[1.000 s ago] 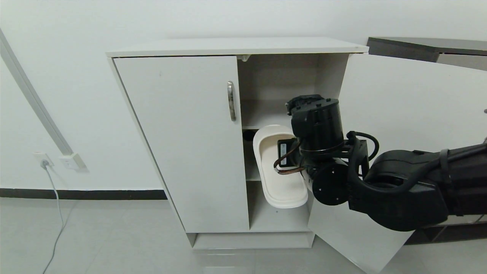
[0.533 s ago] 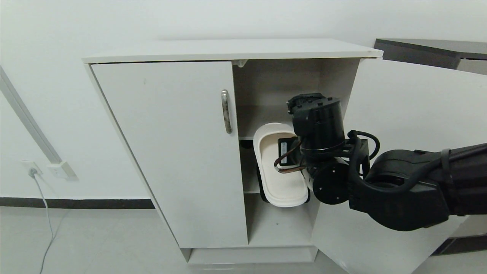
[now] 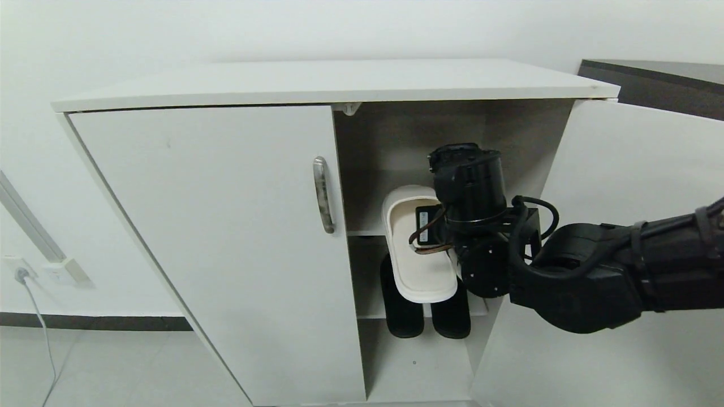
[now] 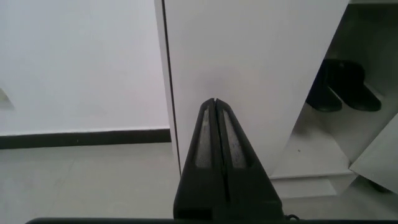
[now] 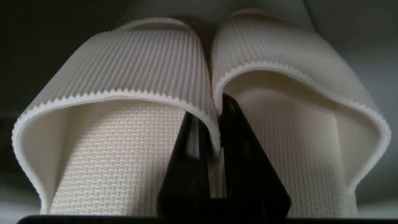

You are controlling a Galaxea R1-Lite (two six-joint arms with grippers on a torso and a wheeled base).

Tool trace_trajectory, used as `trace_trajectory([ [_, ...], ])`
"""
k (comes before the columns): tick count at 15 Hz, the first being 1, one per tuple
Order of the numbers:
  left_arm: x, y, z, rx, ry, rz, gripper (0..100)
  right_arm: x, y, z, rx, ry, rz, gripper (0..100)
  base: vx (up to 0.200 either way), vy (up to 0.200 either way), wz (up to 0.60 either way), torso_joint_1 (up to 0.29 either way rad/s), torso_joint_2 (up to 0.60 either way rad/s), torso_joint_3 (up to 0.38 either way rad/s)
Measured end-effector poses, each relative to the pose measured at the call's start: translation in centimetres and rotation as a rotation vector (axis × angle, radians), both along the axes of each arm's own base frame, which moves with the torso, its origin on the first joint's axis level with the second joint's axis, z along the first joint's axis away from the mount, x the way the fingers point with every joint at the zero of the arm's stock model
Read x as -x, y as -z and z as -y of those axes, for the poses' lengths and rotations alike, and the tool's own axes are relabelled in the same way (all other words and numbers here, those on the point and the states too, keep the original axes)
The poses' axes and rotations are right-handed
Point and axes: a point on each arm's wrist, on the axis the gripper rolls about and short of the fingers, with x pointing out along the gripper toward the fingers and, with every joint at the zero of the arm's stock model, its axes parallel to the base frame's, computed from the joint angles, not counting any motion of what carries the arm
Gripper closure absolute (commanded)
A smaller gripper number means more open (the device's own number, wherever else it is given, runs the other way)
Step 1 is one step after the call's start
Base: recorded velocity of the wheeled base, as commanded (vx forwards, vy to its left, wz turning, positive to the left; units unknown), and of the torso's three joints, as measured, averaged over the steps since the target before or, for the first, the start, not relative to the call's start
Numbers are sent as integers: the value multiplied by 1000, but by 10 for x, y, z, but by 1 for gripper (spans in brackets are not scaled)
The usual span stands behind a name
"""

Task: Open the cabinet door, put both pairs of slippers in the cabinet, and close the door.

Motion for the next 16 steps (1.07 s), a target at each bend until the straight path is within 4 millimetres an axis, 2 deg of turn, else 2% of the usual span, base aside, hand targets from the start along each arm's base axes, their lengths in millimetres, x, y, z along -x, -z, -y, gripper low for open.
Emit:
trace_trajectory([
  [7, 0, 0, 0, 1, 0, -1, 100, -51, 0, -8, -9, 19, 3, 100, 0, 0, 0, 0, 0, 0],
  [10, 0, 0, 0, 1, 0, -1, 100, -69, -7, -7, -11, 28, -1, 100, 0, 0, 0, 0, 0, 0],
  [16, 0, 0, 0, 1, 0, -1, 100, -90, -20, -4, -21, 4, -10, 100, 0, 0, 0, 0, 0, 0],
])
